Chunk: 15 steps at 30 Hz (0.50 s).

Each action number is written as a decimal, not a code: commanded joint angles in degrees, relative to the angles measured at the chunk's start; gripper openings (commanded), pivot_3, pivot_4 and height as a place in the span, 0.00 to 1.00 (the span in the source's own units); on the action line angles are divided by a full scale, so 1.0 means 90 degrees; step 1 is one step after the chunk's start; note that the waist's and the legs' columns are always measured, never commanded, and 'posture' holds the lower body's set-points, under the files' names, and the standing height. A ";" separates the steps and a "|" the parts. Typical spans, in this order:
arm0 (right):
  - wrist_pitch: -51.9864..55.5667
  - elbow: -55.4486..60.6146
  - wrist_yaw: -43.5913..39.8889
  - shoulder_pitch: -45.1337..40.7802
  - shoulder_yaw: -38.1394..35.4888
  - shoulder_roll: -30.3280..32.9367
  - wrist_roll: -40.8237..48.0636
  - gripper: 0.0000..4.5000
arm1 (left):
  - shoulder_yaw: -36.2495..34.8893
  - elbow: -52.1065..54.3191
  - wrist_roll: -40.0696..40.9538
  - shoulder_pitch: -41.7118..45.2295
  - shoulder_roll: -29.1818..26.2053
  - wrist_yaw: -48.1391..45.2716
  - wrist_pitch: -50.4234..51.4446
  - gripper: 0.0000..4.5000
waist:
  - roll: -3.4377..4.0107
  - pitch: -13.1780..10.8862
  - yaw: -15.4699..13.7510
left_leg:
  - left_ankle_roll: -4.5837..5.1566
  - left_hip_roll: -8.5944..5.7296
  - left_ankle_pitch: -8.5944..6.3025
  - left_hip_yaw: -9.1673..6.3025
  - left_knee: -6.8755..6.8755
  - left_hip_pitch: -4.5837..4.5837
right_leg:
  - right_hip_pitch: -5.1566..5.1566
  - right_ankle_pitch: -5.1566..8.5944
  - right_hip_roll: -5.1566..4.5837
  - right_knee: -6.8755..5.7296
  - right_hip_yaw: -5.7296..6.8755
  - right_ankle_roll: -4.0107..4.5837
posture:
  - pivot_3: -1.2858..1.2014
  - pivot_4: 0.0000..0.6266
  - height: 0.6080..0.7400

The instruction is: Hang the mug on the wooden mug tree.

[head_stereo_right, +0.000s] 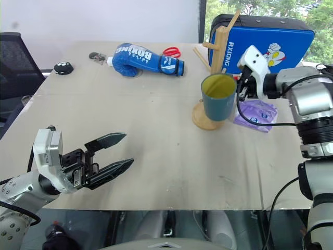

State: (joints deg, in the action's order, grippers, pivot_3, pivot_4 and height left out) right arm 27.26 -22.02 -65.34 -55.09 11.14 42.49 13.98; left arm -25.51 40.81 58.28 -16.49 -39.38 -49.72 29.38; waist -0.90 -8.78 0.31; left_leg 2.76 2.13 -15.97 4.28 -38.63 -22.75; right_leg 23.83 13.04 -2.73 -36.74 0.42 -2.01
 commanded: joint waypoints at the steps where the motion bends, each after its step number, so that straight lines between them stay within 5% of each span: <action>1: -0.0457 -0.0138 -0.0104 -0.0122 -0.0233 0.0117 -0.0172 0.43 | -0.0152 0.0266 0.0143 0.0011 0.0003 0.0117 -0.0143 1.00 | 0.0000 0.0000 -0.0010 | -0.0009 -0.0002 0.0005 0.0001 0.0000 -0.0001 | 0.0000 0.0000 -0.0003 0.0001 0.0000 0.0000 | 0.52 0.24 1.00; 3: -0.0467 0.0264 -0.0121 0.0149 -0.0647 0.0362 0.0024 0.63 | -0.0169 0.0265 0.0254 0.0055 -0.0020 0.0217 -0.0096 1.00 | 0.0001 0.0000 -0.0011 | -0.0017 -0.0002 0.0010 0.0005 0.0000 -0.0002 | 0.0001 -0.0001 -0.0004 0.0003 -0.0003 -0.0002 | 0.52 0.24 1.00; 9: 0.0247 0.1869 -0.0226 0.1540 -0.2141 0.1096 0.1108 0.63 | 0.0025 0.0070 0.0202 0.0183 -0.0111 0.0389 0.0050 1.00 | 0.0002 -0.0002 -0.0089 | -0.0019 -0.0001 0.0009 -0.0003 0.0014 -0.0008 | 0.0002 -0.0004 -0.0007 0.0013 0.0008 -0.0009 | 0.52 0.24 1.00; 15: 0.1158 0.4076 0.0175 0.4882 -0.4540 0.1298 0.1723 0.63 | 0.0354 -0.0829 -0.0627 0.0259 -0.0373 0.0065 -0.0001 1.00 | 0.0002 0.0004 -0.0191 | 0.0002 -0.0001 -0.0003 -0.0021 0.0010 0.0002 | -0.0011 0.0001 -0.0003 0.0004 0.0023 -0.0003 | 0.52 0.24 1.00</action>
State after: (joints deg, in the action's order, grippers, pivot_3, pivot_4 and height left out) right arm 35.76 8.71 -64.97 -13.82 -22.69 54.00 27.33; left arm -22.34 34.78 54.54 -14.36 -41.79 -47.90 30.07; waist -0.89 -8.75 -1.41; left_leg 2.78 2.12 -15.99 4.12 -38.54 -22.74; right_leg 23.74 13.05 -2.76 -36.71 0.60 -2.05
